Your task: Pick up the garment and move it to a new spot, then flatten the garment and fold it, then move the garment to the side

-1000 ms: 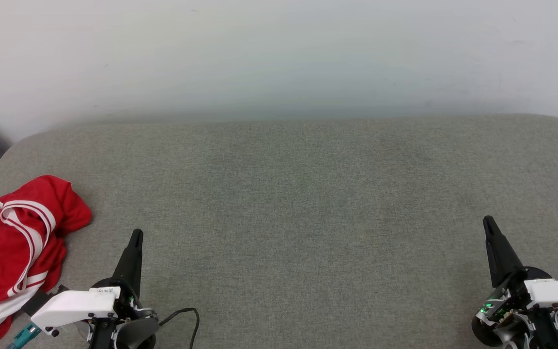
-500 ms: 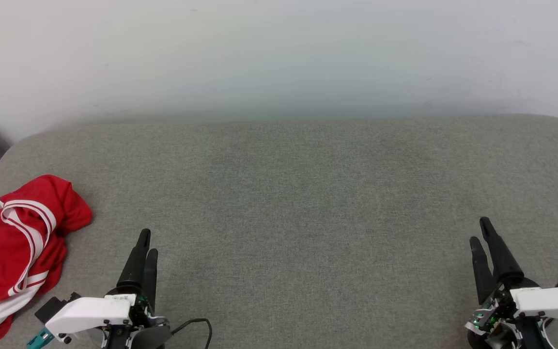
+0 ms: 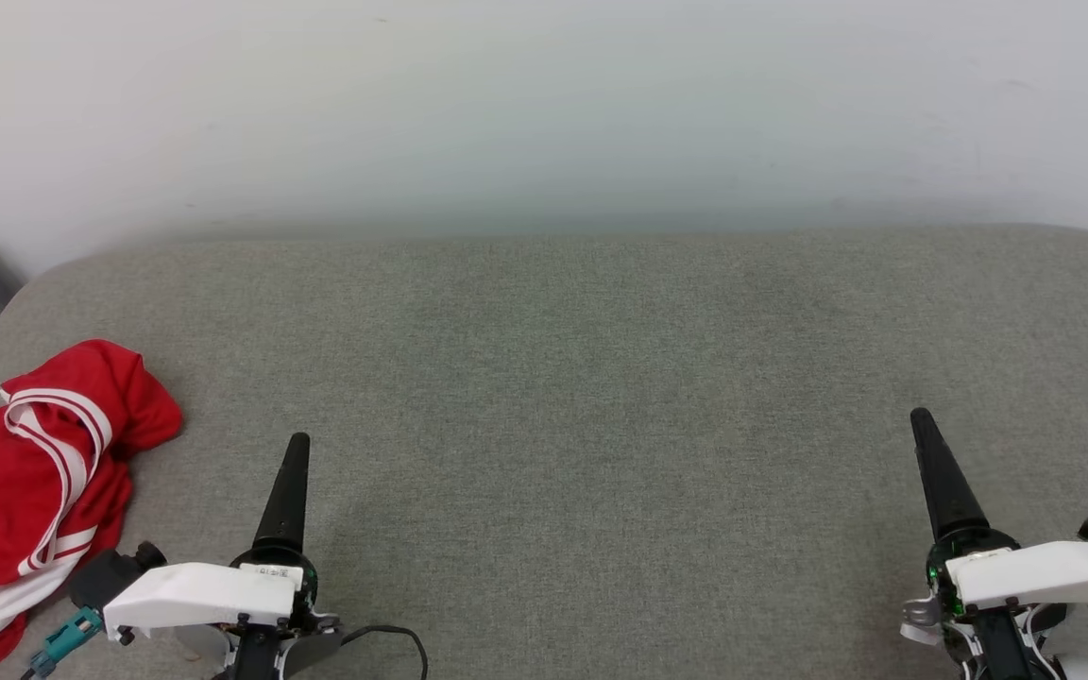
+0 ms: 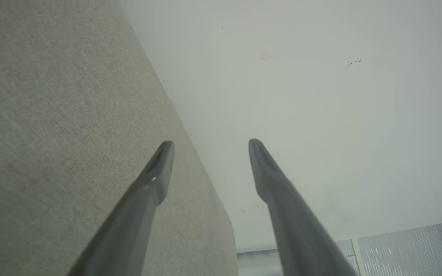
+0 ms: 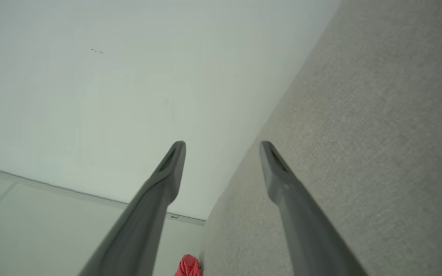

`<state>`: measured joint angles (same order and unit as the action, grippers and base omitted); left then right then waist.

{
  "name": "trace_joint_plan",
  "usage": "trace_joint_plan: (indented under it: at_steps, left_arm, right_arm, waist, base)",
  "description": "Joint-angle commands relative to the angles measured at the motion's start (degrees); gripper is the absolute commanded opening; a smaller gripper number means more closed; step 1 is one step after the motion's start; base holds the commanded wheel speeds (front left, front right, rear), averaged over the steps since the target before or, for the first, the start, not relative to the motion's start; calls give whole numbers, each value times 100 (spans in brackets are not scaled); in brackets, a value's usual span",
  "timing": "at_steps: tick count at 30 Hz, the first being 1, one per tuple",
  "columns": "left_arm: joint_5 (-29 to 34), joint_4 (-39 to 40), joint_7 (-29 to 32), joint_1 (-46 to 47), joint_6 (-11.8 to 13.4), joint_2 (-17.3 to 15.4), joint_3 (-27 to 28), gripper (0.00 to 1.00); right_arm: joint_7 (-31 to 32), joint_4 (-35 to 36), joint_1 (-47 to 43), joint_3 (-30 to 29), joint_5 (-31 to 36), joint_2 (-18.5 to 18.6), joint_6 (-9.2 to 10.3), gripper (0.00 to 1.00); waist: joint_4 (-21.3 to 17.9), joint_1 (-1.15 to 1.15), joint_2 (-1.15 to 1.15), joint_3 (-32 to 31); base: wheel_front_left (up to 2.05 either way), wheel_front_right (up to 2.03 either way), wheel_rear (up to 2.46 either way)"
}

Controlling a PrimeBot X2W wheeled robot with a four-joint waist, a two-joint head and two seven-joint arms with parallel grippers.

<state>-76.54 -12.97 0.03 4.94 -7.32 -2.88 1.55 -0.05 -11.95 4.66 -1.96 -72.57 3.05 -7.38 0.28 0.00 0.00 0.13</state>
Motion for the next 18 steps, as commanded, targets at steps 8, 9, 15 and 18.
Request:
trace_joint_plan:
  at_steps: [8, 9, 15, 18]
  left_arm:
    - [1248, 163, -216, 143, -9, -20, -94, 100]
    - [1394, 162, -240, 141, -9, -19, -104, 100]
    - [2175, 154, -360, 133, 44, -18, -181, 100]
    - [2528, 144, -417, 153, 84, -17, -213, 100]
  right_arm:
    - [-212, 111, 159, 146, 1455, 28, -6, 100]
    - [-233, 106, 160, 159, 1617, 27, -6, 100]
    - [-330, 86, 179, 182, 2449, 19, -7, 100]
    - [-356, 80, 201, 174, 2813, 15, -7, 100]
  waist:
    - [-11, 0, 0, -13]
    - [-12, 0, 0, -15]
    - [-13, 0, 0, -21]
    - [-15, 0, 0, -16]
  base:
    - [0, 0, 0]
    - [0, 0, 0]
    - [0, 0, 0]
    - [0, 0, 0]
